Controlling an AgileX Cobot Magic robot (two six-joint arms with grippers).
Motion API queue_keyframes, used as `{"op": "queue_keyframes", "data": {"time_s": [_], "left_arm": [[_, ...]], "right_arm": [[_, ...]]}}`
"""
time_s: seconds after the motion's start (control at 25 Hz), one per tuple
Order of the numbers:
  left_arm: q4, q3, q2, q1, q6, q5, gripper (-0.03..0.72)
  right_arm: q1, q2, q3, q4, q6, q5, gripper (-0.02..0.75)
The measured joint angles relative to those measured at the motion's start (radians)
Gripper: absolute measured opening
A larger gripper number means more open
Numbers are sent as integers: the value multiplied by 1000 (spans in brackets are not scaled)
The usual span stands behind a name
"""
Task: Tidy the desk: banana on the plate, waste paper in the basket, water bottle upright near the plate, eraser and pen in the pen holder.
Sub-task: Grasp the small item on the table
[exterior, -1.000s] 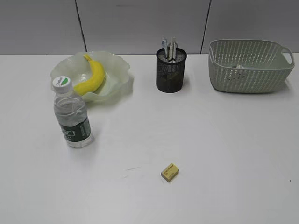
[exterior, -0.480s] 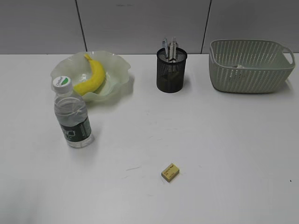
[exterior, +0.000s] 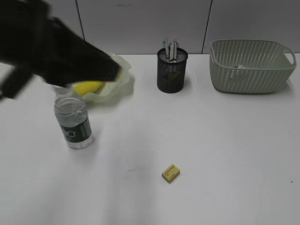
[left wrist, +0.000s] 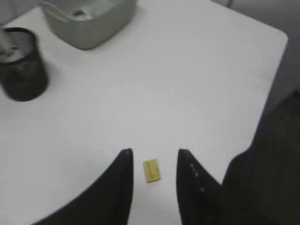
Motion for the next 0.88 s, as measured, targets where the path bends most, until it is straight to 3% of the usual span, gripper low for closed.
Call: {"op": "queue_keyframes", "data": {"time_s": [0.08, 0.16, 0.24, 0.32, 0.52, 0.88], "left_arm": [[132, -71, 133, -174, -108, -54, 236], [337, -137, 277, -302, -340, -68, 242], [498, -200, 433, -380, -517, -59, 263], [564, -248, 558, -401, -593, -43, 290], [586, -345, 757, -404, -653, -30, 314], [647, -404, 876, -404, -708, -44, 328]], "right_arm": [[0, 0, 0, 0, 0, 0, 330], [0, 0, 0, 0, -1, 1, 330], [0, 0, 0, 0, -1, 1, 330], [0, 0, 0, 0, -1, 1, 330], [0, 0, 0, 0, -1, 1, 330], [0, 0, 0, 0, -1, 1, 330]]}}
